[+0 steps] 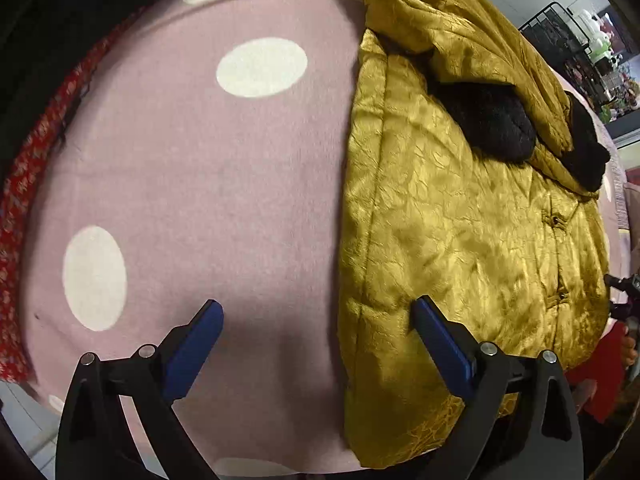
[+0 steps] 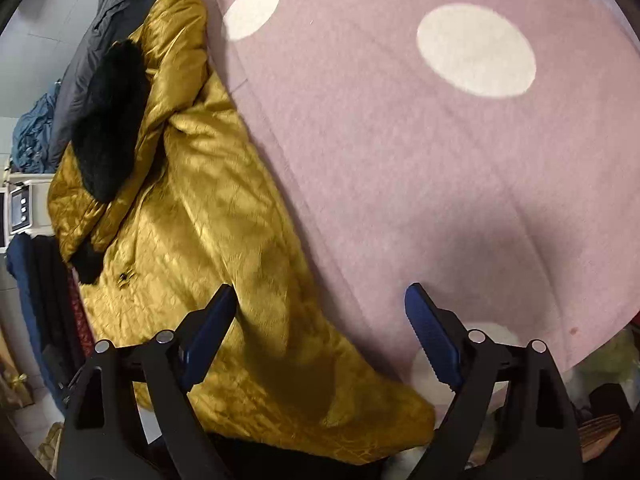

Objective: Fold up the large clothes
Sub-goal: 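Grasp the jacket hem with both grippers, then fold the hem up toward the collar with both grippers and release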

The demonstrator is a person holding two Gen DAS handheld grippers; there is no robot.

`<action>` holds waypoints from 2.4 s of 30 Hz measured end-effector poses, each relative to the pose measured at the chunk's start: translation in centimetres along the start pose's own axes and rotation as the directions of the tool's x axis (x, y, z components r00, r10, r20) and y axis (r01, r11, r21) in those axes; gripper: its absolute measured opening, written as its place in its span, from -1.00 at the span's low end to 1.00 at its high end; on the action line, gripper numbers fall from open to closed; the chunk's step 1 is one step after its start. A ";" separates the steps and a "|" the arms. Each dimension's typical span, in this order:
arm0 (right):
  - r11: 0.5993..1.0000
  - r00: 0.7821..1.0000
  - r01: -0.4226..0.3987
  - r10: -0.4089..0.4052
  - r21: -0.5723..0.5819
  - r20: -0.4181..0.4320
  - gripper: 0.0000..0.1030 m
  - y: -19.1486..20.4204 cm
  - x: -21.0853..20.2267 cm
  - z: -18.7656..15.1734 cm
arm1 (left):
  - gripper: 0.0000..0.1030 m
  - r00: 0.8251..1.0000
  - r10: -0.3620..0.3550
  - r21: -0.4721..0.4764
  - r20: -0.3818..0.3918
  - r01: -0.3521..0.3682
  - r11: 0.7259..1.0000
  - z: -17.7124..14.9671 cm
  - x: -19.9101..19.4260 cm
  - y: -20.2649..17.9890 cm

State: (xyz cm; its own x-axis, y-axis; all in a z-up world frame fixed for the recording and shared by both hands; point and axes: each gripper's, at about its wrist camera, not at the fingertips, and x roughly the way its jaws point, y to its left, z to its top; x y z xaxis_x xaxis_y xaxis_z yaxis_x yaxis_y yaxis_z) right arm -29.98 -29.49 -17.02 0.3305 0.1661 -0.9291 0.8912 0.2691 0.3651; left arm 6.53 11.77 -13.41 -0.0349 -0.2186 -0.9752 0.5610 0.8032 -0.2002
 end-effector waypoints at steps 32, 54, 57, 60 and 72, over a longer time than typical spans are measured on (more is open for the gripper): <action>0.949 0.929 -0.242 0.167 -0.200 -0.329 -0.69 2.5 1.3 -8.4 | -0.77 0.952 -0.260 0.247 -0.164 0.294 0.923 -5.7 -2.4 -3.1; 0.939 0.959 -0.281 0.284 -0.199 -0.012 -0.74 12.0 -3.5 6.3 | -0.77 0.943 -0.291 0.179 0.161 0.262 0.948 14.3 -8.0 -4.8; 0.930 0.940 -0.327 0.339 -0.168 0.047 -0.74 13.4 -5.0 10.3 | -0.77 0.941 -0.271 0.206 0.201 0.229 0.951 18.9 -8.6 -6.7; 0.921 0.925 -0.354 0.370 -0.164 0.080 -0.74 14.7 -6.6 13.4 | -0.77 0.941 -0.255 0.214 0.222 0.208 0.954 22.1 -8.9 -8.3; 0.912 0.906 -0.410 0.409 -0.016 0.107 -0.74 15.9 -4.9 21.4 | -0.77 0.944 -0.223 0.153 0.242 0.189 0.970 30.3 -7.0 -11.0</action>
State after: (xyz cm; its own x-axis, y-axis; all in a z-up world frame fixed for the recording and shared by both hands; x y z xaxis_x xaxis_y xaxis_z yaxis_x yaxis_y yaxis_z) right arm -10.76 -46.35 -7.90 0.6972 0.1591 -0.6990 0.6726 0.1924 0.7146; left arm 25.62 -12.34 -1.49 0.0422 -0.5192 -0.8536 0.6640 0.6529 -0.3643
